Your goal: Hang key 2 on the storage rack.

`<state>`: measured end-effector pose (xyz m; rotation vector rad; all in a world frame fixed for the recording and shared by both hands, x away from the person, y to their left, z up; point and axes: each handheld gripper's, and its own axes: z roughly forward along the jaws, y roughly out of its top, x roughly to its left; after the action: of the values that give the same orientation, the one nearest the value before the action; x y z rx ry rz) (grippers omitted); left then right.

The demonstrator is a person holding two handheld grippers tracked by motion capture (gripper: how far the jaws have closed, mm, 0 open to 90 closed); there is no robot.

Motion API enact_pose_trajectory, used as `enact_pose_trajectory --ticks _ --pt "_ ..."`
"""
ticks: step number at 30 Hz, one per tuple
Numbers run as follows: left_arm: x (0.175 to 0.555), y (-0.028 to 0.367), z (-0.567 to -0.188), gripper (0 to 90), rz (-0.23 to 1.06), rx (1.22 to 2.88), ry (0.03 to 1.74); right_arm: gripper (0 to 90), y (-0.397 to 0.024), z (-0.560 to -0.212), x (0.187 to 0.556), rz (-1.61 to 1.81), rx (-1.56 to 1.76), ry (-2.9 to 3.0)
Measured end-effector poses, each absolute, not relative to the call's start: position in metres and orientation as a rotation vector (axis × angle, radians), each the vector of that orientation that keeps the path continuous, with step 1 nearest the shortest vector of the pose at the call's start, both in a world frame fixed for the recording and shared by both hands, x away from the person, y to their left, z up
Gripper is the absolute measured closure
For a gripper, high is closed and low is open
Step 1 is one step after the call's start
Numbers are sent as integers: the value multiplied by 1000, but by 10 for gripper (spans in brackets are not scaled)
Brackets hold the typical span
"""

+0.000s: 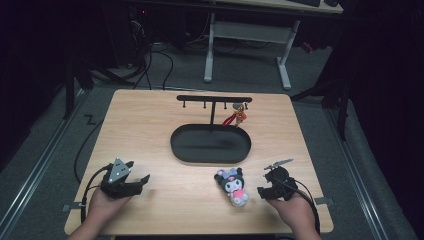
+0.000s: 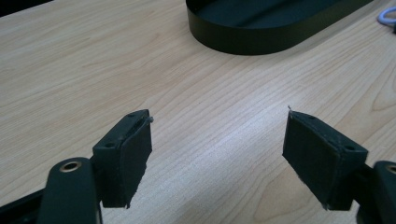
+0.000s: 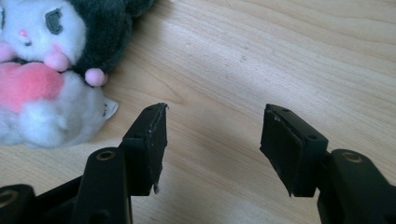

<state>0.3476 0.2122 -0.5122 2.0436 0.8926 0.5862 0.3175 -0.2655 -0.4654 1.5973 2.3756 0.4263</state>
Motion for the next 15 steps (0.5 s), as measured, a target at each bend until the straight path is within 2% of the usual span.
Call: enact_pose_trajectory --ticks 15 --pt "343 207 -513 243 576 2066 881 388 -263 -458 325 226 1617 2493"
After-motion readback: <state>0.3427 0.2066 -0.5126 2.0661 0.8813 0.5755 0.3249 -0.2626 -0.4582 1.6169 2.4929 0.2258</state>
